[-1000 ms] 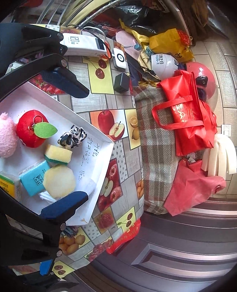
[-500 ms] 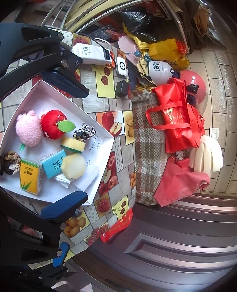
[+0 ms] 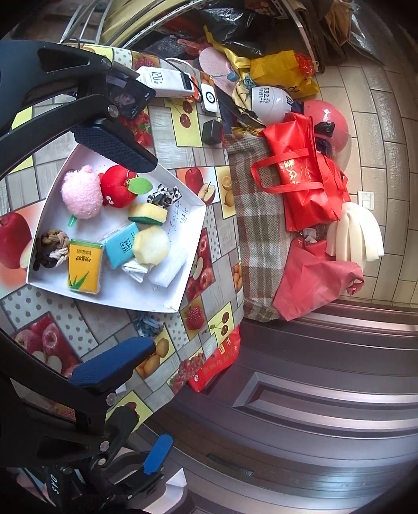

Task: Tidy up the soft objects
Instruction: 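Move left tool toward blue rope toy while right tool approaches white foam sheet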

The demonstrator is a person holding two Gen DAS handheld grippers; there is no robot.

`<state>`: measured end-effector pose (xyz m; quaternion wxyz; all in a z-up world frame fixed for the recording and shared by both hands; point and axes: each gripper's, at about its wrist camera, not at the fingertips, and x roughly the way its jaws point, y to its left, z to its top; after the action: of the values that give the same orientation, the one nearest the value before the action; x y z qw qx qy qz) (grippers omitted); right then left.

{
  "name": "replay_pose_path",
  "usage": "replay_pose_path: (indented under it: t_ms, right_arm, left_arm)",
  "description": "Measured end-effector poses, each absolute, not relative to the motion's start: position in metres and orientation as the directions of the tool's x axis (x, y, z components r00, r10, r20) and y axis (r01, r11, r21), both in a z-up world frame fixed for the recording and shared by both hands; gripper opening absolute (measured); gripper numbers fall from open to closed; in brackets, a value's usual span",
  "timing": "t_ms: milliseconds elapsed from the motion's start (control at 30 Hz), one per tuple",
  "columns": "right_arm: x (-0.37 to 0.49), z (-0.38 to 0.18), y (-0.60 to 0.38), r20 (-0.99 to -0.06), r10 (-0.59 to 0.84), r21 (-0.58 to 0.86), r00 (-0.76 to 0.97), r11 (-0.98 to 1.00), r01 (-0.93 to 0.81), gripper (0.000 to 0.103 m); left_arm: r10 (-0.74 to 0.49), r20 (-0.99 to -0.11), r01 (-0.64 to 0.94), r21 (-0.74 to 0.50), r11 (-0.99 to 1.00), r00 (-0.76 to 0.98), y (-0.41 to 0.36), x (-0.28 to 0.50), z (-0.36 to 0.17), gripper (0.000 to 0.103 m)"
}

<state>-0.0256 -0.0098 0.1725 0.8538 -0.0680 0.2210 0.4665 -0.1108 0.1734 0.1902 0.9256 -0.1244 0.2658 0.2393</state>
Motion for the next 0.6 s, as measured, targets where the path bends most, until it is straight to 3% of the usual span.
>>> replay_pose_path:
  t_ms: [367, 600]
  right_arm:
    - [-0.026, 0.201, -0.066, -0.328, 0.759, 0.13, 0.562, 0.626, -0.769, 0.103]
    - [-0.015, 0.209, -0.095, -0.307, 0.731, 0.159, 0.609, 0.67, -0.725, 0.103]
  left_arm:
    - [0.35, -0.522, -0.459, -0.09, 0.884, 0.778, 0.136, -0.118, 0.209, 0.103]
    - [0.339, -0.526, -0.446, -0.088, 0.891, 0.78, 0.122, -0.117, 0.21, 0.103]
